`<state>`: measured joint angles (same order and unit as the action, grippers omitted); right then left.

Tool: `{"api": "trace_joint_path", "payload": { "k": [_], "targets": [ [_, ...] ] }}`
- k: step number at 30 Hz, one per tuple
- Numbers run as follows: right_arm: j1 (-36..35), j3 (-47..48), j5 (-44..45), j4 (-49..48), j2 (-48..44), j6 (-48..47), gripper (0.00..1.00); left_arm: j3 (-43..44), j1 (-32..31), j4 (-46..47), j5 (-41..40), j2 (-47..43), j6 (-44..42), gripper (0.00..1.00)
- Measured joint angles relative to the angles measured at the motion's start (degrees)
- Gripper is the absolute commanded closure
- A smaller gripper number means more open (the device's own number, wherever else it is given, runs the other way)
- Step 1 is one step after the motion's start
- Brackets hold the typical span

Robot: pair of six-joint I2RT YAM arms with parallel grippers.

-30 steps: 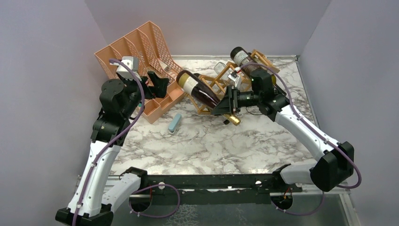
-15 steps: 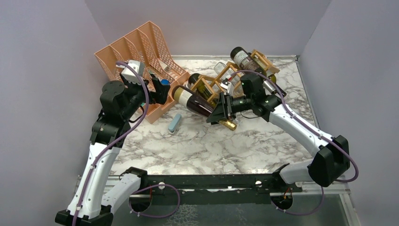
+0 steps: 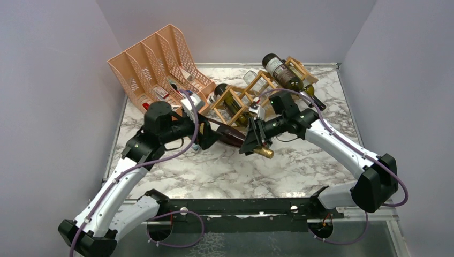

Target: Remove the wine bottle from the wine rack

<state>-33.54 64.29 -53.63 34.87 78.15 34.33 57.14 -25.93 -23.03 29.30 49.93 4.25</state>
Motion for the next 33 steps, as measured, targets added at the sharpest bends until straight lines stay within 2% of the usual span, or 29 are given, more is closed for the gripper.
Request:
{"api": "trace_joint_path", "payload": {
  "k": [5, 11, 16, 21, 27, 33],
  "targets": [
    [-0.42, -0.44, -0.37, 5.92, -0.04, -2.4, 0.95, -6.62, -6.86, 1.01, -0.02, -2.6, -3.26, 0.01],
    [-0.26, -1.27, 1.07, 14.36, -0.04, -5.84, 0.97, -11.78, -8.55, 5.75, 1.46, -8.79, -6.95, 0.06],
    [-0.26, -1.27, 1.7, 16.28, -0.04, -7.32, 0.96, -16.85, -11.96, 11.58, 3.91, -9.73, -10.12, 0.05],
    [-0.26, -1.77, 1.68, 16.31, -0.04, -8.68, 0.96, -18.21, -19.61, 14.4, 1.84, -6.62, -15.91, 0.04],
    [-0.26, -3.28, 1.68, 16.72, -0.04, -9.55, 0.95, -17.29, -31.1, 17.35, -4.11, 2.36, -24.9, 0.01],
    [-0.26, -4.42, 1.73, 18.25, -0.04, -10.03, 0.95, -15.32, -35.32, 19.37, -6.8, 11.41, -31.15, 0.01]
  ]
}}
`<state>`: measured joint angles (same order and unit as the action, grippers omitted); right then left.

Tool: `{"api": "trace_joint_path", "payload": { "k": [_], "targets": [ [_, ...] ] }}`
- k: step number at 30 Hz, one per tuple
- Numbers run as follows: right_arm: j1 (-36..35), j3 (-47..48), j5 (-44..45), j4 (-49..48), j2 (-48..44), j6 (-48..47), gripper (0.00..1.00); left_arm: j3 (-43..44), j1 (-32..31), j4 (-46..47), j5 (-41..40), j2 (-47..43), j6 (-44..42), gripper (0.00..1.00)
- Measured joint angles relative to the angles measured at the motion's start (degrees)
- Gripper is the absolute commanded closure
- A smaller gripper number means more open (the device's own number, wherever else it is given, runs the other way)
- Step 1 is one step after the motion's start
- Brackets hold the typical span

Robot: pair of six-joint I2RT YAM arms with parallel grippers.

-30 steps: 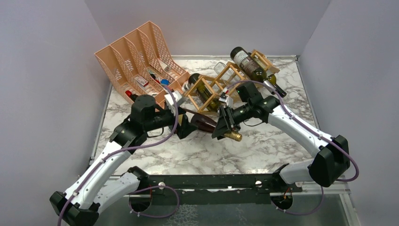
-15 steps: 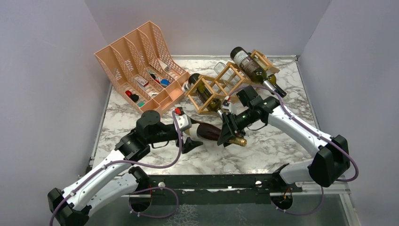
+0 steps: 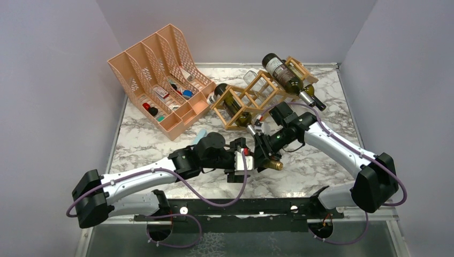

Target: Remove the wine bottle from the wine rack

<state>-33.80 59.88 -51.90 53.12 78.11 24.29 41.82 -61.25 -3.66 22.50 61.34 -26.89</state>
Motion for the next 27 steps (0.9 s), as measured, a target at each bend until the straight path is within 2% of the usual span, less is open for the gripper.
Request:
{"api": "trace_joint_path", "payload": {
  "k": [8, 17, 20, 24, 27],
  "targets": [
    [0.0, -0.28, -0.04, 0.59, -0.98, -0.68, 0.95, 0.11, -1.05, 4.74, -2.86, 4.52, -4.98, 0.01],
    [0.0, -0.39, -0.04, 0.61, -1.07, -0.81, 0.94, 0.04, -1.11, 8.79, -4.02, 9.57, -6.54, 0.06],
    [0.0, -0.63, -0.07, 0.55, -1.09, -0.79, 0.92, -0.28, -1.14, 10.25, -4.22, 9.81, -6.6, 0.13],
    [0.07, -1.14, -0.09, 0.55, -1.09, -0.76, 0.87, -1.2, -1.14, 12.04, -4.52, 9.84, -6.34, 0.34],
    [0.13, -1.27, -0.11, 0.52, -1.18, -0.76, 0.83, -2.14, -1.29, 13.0, -4.85, 9.81, -6.34, 0.41]
  ]
}}
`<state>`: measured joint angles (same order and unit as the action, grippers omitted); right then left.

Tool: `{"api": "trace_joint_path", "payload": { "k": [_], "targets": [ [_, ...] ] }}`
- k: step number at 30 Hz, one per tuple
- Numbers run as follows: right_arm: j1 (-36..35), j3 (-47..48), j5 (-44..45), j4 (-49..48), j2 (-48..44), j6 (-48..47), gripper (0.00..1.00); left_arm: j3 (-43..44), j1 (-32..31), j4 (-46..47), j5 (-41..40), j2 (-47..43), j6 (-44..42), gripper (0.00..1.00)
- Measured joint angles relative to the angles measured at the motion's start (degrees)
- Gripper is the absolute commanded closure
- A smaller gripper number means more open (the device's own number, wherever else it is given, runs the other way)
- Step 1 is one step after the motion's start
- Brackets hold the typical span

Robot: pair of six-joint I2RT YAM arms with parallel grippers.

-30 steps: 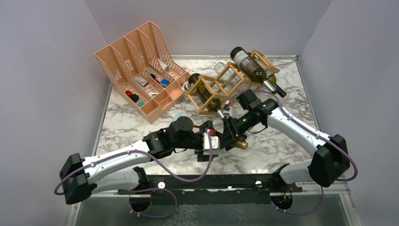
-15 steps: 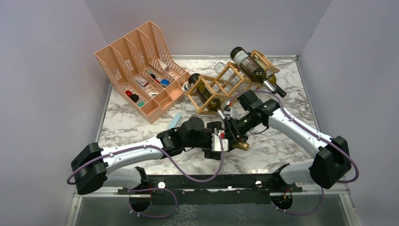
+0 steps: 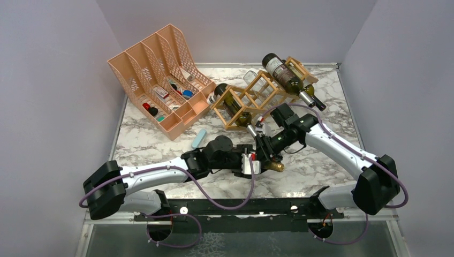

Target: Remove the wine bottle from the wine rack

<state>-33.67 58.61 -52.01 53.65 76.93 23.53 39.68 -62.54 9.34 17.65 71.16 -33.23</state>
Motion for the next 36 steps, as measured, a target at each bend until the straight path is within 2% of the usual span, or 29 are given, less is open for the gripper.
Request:
{"api": "trace_joint_path", "payload": {
  "k": [5, 13, 18, 25, 28, 31, 36],
  "targets": [
    [0.0, -0.31, -0.04, 0.02, -0.11, 0.17, 0.71, -1.25, -0.2, 1.79, -0.13, -0.39, 0.37, 0.56],
    [0.0, -0.42, -0.13, 0.02, -0.13, 0.17, 0.49, -2.47, -0.22, 3.93, -0.17, -0.68, 1.49, 0.73],
    [0.0, -0.5, -1.4, -1.64, -0.87, 0.31, 0.36, -4.13, -0.26, 5.66, -0.61, -1.44, 4.26, 0.77],
    [0.15, -0.5, -3.13, -3.58, -3.15, -1.38, 0.29, -4.5, -0.22, 6.47, -1.36, -1.95, 5.88, 0.84],
    [0.13, -0.37, -3.17, -3.89, -3.67, -1.07, 0.21, -4.57, -0.42, 6.45, -2.03, -2.19, 6.21, 0.87],
    [0.13, 0.94, -1.49, -4.61, -5.07, 0.52, 0.13, -5.03, -0.48, 6.67, -3.48, -3.06, 7.02, 0.88],
    [0.13, 6.05, 4.68, -5.29, -8.26, 2.84, 0.1, -6.01, -0.39, 6.78, -6.88, -5.55, 8.9, 0.88]
  ]
}}
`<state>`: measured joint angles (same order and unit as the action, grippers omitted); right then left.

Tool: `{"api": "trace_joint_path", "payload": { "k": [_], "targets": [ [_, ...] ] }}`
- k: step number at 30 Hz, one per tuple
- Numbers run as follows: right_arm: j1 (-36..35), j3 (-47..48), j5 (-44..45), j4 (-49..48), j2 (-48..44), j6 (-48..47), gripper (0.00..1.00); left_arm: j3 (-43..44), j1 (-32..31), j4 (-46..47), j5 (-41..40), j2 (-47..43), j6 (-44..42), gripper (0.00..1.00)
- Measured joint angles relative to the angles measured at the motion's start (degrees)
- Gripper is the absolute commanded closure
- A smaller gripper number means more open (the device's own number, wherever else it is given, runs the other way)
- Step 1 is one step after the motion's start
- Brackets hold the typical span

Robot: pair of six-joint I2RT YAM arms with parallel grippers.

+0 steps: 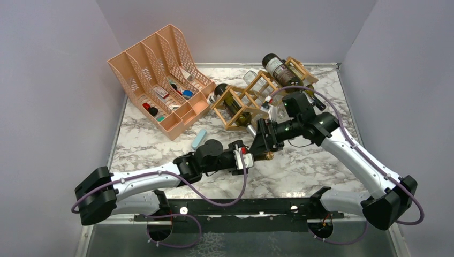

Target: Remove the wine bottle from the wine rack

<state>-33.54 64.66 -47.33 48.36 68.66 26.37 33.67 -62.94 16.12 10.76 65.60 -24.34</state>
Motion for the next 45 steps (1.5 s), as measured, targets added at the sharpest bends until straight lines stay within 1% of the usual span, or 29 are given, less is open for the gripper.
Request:
{"api": "trace_joint_path", "payload": {
  "k": [3, 8, 10, 13, 16, 22, 28, 32, 38, 45],
  "targets": [
    [0.0, 3.67, 3.56, -2.34, -0.46, 1.18, 0.06, -0.48, -0.11, -0.22, -0.81, -1.03, 0.74, 0.88],
    [0.0, 11.39, 13.92, -3.87, -0.52, 1.4, 0.05, -0.74, -0.35, -1.57, -2.01, -2.62, 3.02, 0.98],
    [0.0, 15.04, 18.71, -3.85, -0.57, 0.85, 0.01, -0.74, -0.42, -2.25, -3.32, -3.39, 4.55, 1.0],
    [0.0, 19.58, 25.99, -4.22, -1.57, -0.04, 0.0, -0.79, -0.46, -3.23, -7.63, -4.94, 8.55, 1.0],
    [0.02, 22.08, 32.61, -4.39, -3.74, -1.05, 0.0, -0.85, -0.46, -4.85, -13.31, -7.15, 12.98, 1.0],
    [0.02, 23.52, 41.88, -5.6, -8.52, -3.04, 0.0, -1.9, -0.46, -7.91, -27.17, -12.15, 21.77, 1.0],
    [0.02, 22.32, 45.99, -6.97, -12.07, -5.51, 0.01, -1.84, -0.46, -13.6, -42.16, -16.17, 30.34, 1.0],
    [0.02, 21.27, 46.75, -7.34, -12.2, -6.58, 0.0, -0.63, -0.2, -18.16, -49.2, -17.29, 34.12, 1.0],
    [0.0, 18.88, 46.86, -7.52, -12.24, -7.41, 0.0, 0.57, 2.36, -24.7, -54.47, -19.23, 38.42, 1.0],
    [0.02, 17.84, 46.84, -8.02, -13.07, -7.98, 0.0, 2.51, 6.58, -32.3, -58.03, -20.59, 39.56, 1.0]
  ]
}}
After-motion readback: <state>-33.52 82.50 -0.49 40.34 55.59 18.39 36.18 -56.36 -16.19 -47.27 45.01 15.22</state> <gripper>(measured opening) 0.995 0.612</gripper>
